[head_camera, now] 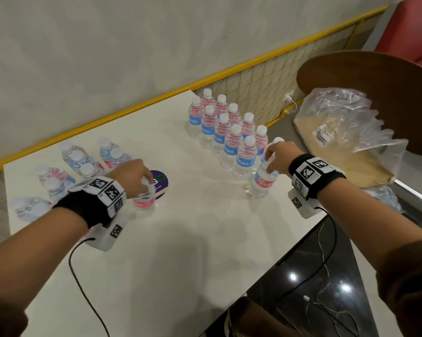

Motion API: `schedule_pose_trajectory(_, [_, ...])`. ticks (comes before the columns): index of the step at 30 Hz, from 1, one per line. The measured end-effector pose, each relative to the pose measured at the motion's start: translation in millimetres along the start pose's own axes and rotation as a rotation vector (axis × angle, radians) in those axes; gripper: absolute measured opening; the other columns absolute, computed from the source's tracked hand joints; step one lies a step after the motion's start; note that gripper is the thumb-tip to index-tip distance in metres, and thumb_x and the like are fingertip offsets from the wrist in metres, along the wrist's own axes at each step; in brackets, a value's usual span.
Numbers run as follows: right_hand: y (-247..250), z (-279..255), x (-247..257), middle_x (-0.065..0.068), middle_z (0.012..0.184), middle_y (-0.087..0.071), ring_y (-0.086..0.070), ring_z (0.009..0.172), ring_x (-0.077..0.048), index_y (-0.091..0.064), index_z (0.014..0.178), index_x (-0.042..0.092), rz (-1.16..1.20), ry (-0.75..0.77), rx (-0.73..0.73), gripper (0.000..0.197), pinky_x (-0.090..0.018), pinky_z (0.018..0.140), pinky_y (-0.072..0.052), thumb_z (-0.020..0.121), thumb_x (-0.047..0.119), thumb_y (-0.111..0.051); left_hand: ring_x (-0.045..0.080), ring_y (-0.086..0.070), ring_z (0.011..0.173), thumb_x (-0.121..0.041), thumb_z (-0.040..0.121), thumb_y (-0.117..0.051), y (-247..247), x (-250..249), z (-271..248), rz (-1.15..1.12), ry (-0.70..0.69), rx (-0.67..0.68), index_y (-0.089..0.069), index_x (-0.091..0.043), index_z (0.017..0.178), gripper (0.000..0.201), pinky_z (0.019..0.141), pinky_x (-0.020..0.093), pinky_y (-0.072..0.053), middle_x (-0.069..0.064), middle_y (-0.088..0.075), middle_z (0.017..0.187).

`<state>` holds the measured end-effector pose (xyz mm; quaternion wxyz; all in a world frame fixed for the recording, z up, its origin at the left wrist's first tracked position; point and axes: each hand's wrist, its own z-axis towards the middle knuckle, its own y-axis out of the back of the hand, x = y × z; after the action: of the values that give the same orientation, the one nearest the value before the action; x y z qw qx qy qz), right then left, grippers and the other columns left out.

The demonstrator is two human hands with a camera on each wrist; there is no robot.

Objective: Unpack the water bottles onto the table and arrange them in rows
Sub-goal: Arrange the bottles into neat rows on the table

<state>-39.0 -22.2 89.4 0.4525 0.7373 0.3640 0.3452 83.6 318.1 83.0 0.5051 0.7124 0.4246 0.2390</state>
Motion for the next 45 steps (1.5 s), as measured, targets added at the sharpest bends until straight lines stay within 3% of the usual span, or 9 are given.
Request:
schedule_pose_trajectory(2, [1,2,-2,-0.012,0.104,-0.058,-0.058,0.102,-0.029,-0.065,0.110,0.011,-0.010,0.022,-0.019,0.034,-0.034,0.083,-0.052,0.078,0.017,-0.074,0.030,-0.055,0.101,-0.018,0.086,-0.060,-5,-17,9,-0.073,-0.040,-0.052,-0.070,-0.018,0.107,0.024,0.077,0.026,-0.037,0.002,-0.042,0.093])
schedule_pose_trajectory(7, [4,6,-6,-0.012,0.119,-0.057,-0.055,0.108,-0.028,-0.063,0.115,0.021,-0.057,0.095,0.008,0.036,-0.032,0.088,-0.047,0.081,0.009,-0.064,0.031,-0.054,0.103,-0.024,0.086,-0.063,-16,-54,29,-0.265,-0.084,-0.143,-0.067,-0.019,0.111,0.026,0.084,0.028,-0.038,0.006,-0.044,0.097])
schedule_pose_trajectory(10, [3,6,-3,-0.012,0.122,-0.055,-0.054,0.111,-0.029,-0.056,0.125,0.017,-0.055,0.044,-0.012,0.046,-0.034,0.089,-0.047,0.082,0.030,-0.068,0.031,-0.054,0.104,-0.024,0.087,-0.062,-20,-72,37,-0.289,-0.103,-0.176,-0.066,-0.016,0.113,0.028,0.090,0.034,-0.043,0.013,-0.048,0.107])
schedule_pose_trajectory(13, [2,5,1,-0.015,0.112,-0.061,-0.057,0.092,-0.025,-0.059,0.115,0.004,-0.064,-0.030,-0.033,0.053,-0.032,0.079,-0.048,0.084,0.048,-0.062,0.030,-0.055,0.103,-0.024,0.087,-0.062,-24,-79,42,-0.310,-0.086,-0.207,-0.066,-0.015,0.111,0.026,0.087,0.034,-0.044,0.012,-0.048,0.109])
schedule_pose_trajectory(15, [4,5,4,-0.016,0.105,-0.066,-0.057,0.085,-0.024,-0.064,0.106,0.001,-0.055,-0.022,-0.028,0.045,-0.031,0.077,-0.049,0.086,0.041,-0.062,0.031,-0.055,0.103,-0.024,0.087,-0.062,-25,-78,43,-0.318,-0.077,-0.216,-0.066,-0.016,0.111,0.026,0.088,0.035,-0.045,0.012,-0.048,0.110])
schedule_pose_trajectory(19, [7,6,9,-0.013,0.114,-0.063,-0.058,0.105,-0.027,-0.064,0.116,0.012,-0.084,0.039,0.008,0.034,-0.029,0.084,-0.047,0.084,0.023,-0.065,0.030,-0.055,0.104,-0.025,0.086,-0.063,-26,-75,42,-0.337,-0.055,-0.209,-0.066,-0.018,0.111,0.026,0.091,0.037,-0.046,0.011,-0.048,0.110])
schedule_pose_trajectory(23, [8,7,11,-0.012,0.116,-0.062,-0.057,0.106,-0.027,-0.065,0.117,0.019,-0.091,0.059,0.019,0.034,-0.028,0.081,-0.044,0.085,0.007,-0.061,0.029,-0.055,0.104,-0.023,0.086,-0.062,-27,-76,41,-0.351,-0.051,-0.212,-0.066,-0.017,0.111,0.026,0.089,0.035,-0.045,0.011,-0.048,0.111])
schedule_pose_trajectory(30, [5,9,11,-0.014,0.115,-0.064,-0.057,0.109,-0.029,-0.062,0.122,0.009,-0.141,0.007,-0.025,0.042,-0.033,0.088,-0.048,0.082,0.020,-0.070,0.029,-0.055,0.104,-0.023,0.086,-0.061,-28,-76,42,-0.354,-0.047,-0.208,-0.065,-0.018,0.111,0.027,0.088,0.033,-0.043,0.010,-0.047,0.112])
schedule_pose_trajectory(45, [5,14,15,-0.015,0.117,-0.063,-0.058,0.109,-0.032,-0.060,0.123,0.009,-0.099,0.006,-0.067,0.037,-0.035,0.089,-0.048,0.086,0.016,-0.063,0.029,-0.056,0.103,-0.024,0.086,-0.061,-29,-76,43,-0.344,-0.056,-0.218,-0.065,-0.019,0.111,0.026,0.085,0.034,-0.044,0.010,-0.048,0.113])
